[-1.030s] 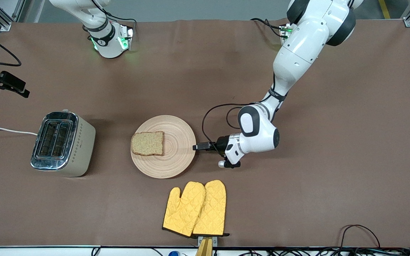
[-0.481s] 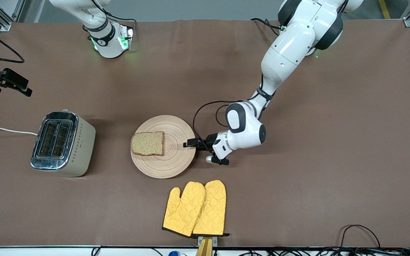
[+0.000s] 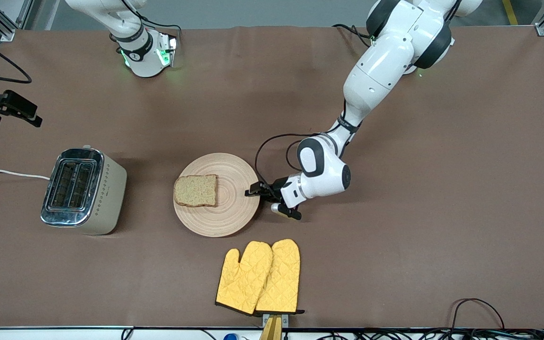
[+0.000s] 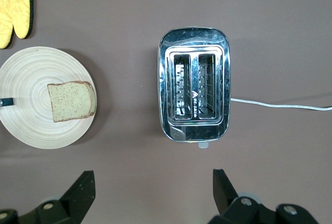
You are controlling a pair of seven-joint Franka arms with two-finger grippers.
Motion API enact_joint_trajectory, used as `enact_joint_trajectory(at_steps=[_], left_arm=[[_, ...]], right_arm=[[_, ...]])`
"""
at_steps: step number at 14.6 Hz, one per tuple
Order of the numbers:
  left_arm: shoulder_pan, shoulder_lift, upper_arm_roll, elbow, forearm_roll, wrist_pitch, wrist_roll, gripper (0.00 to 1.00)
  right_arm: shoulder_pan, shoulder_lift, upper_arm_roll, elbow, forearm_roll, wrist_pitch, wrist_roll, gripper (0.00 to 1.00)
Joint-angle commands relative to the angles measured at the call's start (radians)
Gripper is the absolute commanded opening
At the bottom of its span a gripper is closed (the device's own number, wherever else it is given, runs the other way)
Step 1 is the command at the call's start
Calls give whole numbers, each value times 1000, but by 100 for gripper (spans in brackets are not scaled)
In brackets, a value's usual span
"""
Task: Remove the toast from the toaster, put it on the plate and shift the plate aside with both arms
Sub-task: 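Slide the wooden plate with the left gripper away from the toaster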
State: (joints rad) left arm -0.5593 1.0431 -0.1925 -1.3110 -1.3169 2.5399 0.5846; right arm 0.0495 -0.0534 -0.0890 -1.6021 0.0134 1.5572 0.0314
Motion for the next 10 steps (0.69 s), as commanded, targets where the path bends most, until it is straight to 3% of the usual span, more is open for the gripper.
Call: enact_joint_trajectory(at_steps=[1,2,3,8,10], left_arm=[[-2,18,-4,29,-35,16,27,20],[-2,17,-4,27,-38,16,26,6],[-1,14,-4,27,-39,14,24,1],[31,-17,-1,19,-35,8,-16,0],[64,-75,-2,-49,-35,0,-2,0]], right_arm=[[-3,3,2,11,-20,-14,-1,100],[-3,3,2,11,-20,-14,-1,100],[-3,3,2,11,-20,-14,-1,100],[-2,3,2,11,-20,-14,-1,100],[0,1,2,11,-20,-14,1,100]])
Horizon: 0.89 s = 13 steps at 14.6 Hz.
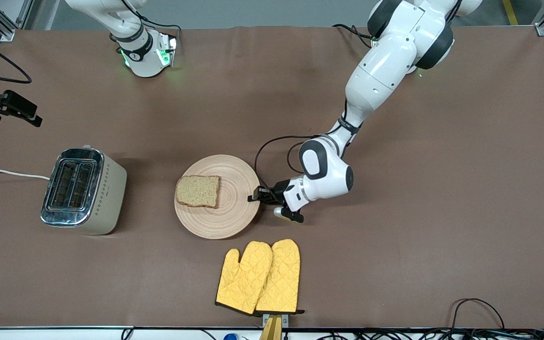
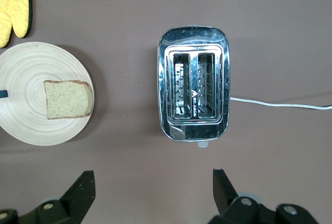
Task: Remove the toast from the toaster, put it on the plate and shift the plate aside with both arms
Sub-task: 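Slide the wooden plate with the left gripper away from the toaster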
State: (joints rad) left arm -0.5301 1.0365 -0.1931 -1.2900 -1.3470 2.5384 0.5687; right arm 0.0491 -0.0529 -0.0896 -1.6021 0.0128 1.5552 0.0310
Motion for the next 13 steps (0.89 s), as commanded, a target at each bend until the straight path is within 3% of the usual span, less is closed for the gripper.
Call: enact_joint_trajectory(at_steps=[1,6,11,13], left_arm=[[48,-96,-3,-95,-6,-4,13,0],[174,-211,-3,-230,-7,-173,100,0],[436,-256,0,-350,5,-487,279,0],[554,-250,-2,-348,110,-568,286,0]], right_arm=[[-2,2,2,11,-19,-12,1,100],[5,2,2,11,-17,-9,10,100],[0,2,4,11,-17,-9,4,100],[2,2,4,11,-17,-9,7,100]])
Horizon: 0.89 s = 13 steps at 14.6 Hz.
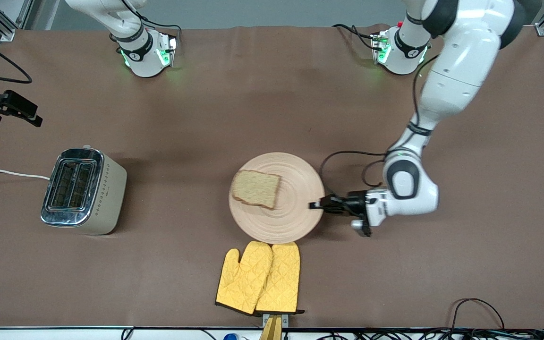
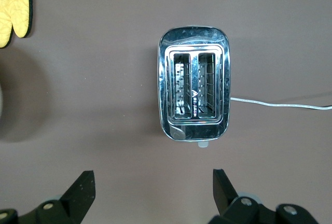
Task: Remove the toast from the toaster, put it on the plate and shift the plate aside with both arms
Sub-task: 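Slide the wooden plate with the left gripper away from the toaster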
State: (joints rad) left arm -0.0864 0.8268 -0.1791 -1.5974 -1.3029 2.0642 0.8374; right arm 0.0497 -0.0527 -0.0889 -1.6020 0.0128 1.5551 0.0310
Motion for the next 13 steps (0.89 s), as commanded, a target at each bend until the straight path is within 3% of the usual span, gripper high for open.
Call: enact_joint_trajectory(at_steps=[1,7,13], left_arm=[[166,-43,-17,-41,123,-123,13,0],[451,-38,-17,-32,364,-240,23,0],[582,14,-16,-9,413,-257,158,0]], right_arm=[[1,2,3,11,-17,-9,7,100],[2,2,3,11,-16,-9,6,100],[4,2,3,13,-16,-7,4,100]])
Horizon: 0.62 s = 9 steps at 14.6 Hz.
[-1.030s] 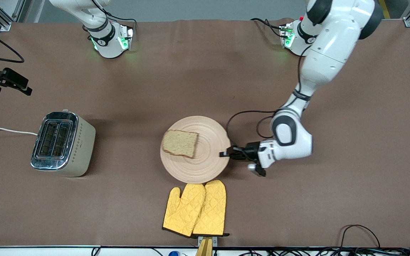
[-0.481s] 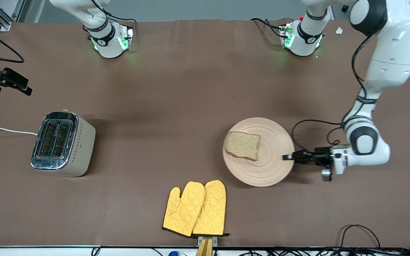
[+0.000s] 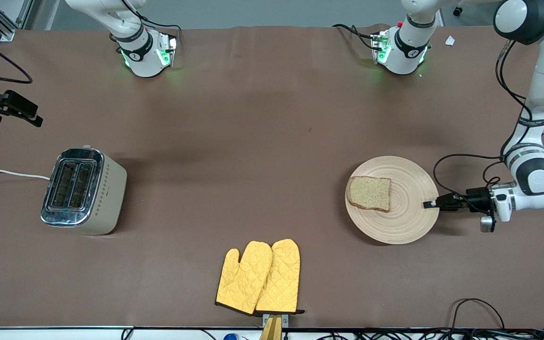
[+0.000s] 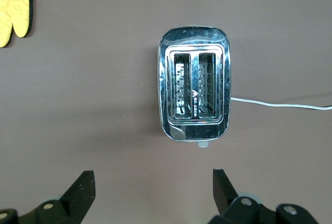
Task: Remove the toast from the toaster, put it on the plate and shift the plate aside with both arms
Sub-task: 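Slide the wooden plate with the left gripper away from the toaster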
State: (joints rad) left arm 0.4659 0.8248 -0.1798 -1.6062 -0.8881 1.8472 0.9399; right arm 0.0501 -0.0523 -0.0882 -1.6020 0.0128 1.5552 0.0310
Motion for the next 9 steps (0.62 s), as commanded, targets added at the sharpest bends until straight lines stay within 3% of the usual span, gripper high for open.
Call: enact_joint_trajectory(at_steps=[1,3,4,5,6,9], left_arm=[[34,22,-13,0,-2,-43,71,0],[46,33,-15,-1,-3,-45,73,2],[54,34,-13,0,-3,-45,68,13],[65,37,-13,0,-3,-45,68,49],[71,40,-12,2,-2,-45,71,99],[69,27,-10,72,104,-45,36,100]], right_arm=[[4,2,2,13,-16,-9,4,100],[5,3,2,13,-16,-7,6,100],[5,3,2,13,-16,-9,4,100],[5,2,4,13,-16,-9,4,100],[4,2,2,13,-16,-9,3,100],[5,3,2,13,-14,-7,3,100]])
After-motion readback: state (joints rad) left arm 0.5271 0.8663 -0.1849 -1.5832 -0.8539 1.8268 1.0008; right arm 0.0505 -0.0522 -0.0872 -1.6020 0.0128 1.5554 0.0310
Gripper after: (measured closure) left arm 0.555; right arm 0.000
